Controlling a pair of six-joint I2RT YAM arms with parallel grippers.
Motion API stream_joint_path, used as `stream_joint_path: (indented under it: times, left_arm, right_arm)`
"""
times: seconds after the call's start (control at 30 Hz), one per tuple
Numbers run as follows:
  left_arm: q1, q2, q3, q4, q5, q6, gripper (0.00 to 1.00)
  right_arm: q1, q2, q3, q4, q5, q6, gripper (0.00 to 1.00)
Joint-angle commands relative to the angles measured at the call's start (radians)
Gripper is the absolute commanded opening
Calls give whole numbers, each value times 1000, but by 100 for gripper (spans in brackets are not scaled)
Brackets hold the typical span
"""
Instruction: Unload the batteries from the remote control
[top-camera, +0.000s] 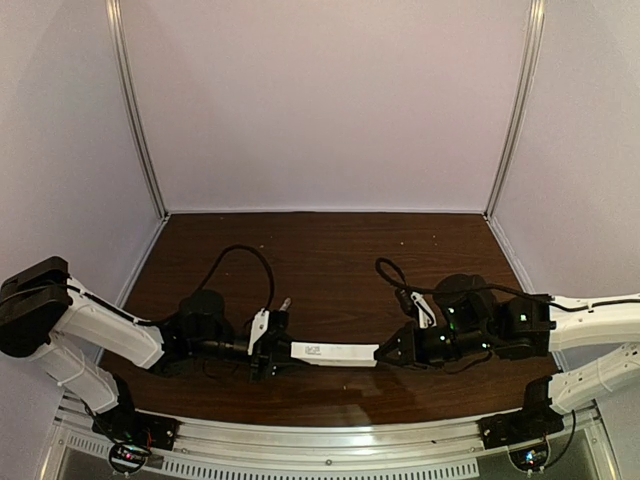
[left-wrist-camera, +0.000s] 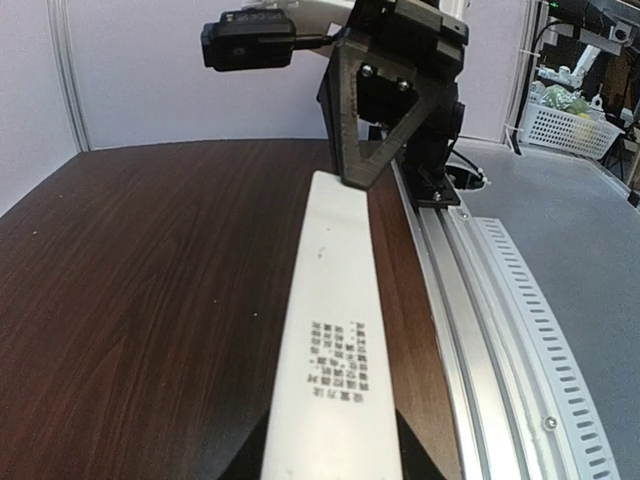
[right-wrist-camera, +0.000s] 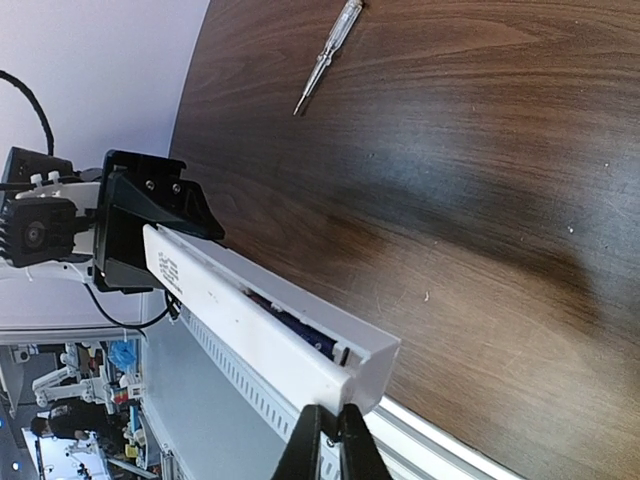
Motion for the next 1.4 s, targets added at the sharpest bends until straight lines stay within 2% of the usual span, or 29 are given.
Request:
stream_joint_path:
  times: [0.0, 0.2, 0.5, 1.37]
  left_arm:
    - [-3, 0, 23, 55, -6, 13, 0]
    - [-3, -35, 4, 69, 4, 6, 0]
    - [-3, -26, 6, 74, 4, 3, 0]
    - [-3, -38, 2, 66, -45, -8, 0]
  right_arm:
    - [2, 3, 5, 72, -5, -5, 6]
    - [2, -16, -68, 155, -19, 19, 0]
    - [-6, -64, -135, 218, -6, 35, 0]
    - [-14, -166, -133, 214, 18, 1, 0]
